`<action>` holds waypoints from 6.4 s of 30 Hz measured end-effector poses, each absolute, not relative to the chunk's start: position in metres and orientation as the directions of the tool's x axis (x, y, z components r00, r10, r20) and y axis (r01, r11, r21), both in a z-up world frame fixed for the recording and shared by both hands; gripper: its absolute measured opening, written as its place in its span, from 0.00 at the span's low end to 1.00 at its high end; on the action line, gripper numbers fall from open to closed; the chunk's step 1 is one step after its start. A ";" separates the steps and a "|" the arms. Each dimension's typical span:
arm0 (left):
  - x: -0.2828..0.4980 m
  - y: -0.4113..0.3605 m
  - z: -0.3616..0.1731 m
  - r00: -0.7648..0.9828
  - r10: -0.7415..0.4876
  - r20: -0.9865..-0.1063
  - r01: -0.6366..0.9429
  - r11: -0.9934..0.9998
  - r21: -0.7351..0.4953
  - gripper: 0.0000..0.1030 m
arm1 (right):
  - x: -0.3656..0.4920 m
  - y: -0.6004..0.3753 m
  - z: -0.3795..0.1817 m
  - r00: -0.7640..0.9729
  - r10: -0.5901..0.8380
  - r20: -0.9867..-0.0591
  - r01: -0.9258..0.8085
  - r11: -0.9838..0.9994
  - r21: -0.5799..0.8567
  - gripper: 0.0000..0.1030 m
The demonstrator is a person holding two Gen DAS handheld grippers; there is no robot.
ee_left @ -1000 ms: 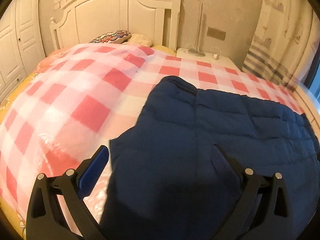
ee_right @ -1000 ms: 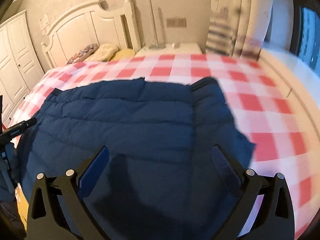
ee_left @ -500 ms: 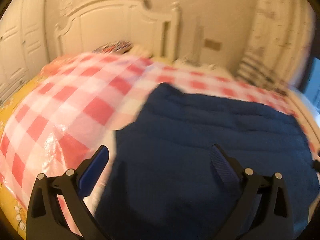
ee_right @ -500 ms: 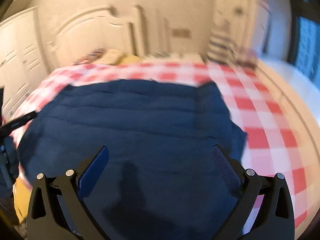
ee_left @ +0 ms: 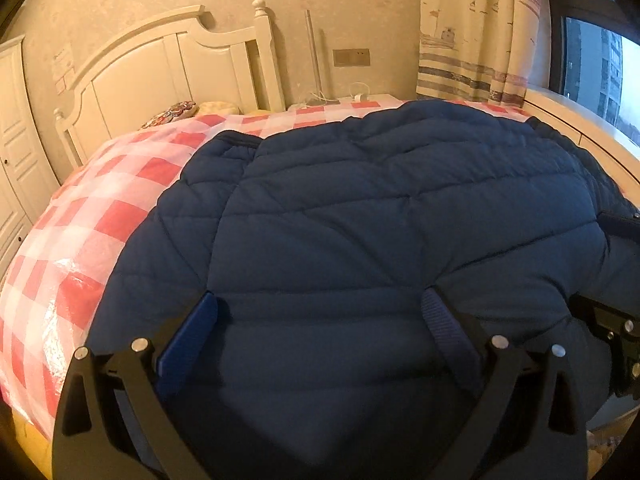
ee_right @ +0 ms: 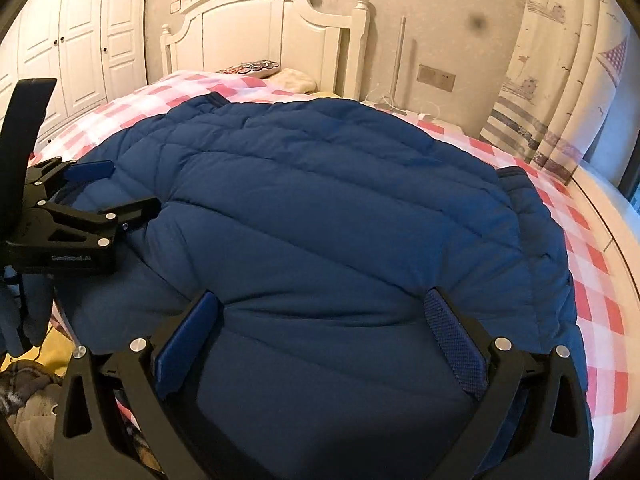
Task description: Fold large clothes
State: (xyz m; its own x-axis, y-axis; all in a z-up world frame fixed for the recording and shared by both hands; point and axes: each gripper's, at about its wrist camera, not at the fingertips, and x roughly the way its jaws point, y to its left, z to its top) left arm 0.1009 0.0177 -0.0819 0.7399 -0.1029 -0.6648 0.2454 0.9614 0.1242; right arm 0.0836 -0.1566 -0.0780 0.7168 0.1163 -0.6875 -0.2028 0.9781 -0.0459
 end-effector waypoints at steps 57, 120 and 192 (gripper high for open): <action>0.097 0.011 -0.079 0.687 -0.135 -0.714 0.300 0.948 0.109 0.98 | 0.036 -0.148 -0.078 0.747 0.123 -0.654 -0.204 0.978 -0.048 0.96; 0.058 -0.010 -0.069 0.713 -0.199 -0.672 0.466 0.851 0.243 0.91 | 0.019 -0.212 0.024 0.925 0.241 -0.293 -0.112 0.911 0.397 0.45; 0.185 0.143 -0.036 0.818 0.008 -0.575 0.076 0.990 0.121 0.98 | 0.101 -0.018 0.004 0.691 0.485 -0.537 -0.586 0.810 -0.023 0.93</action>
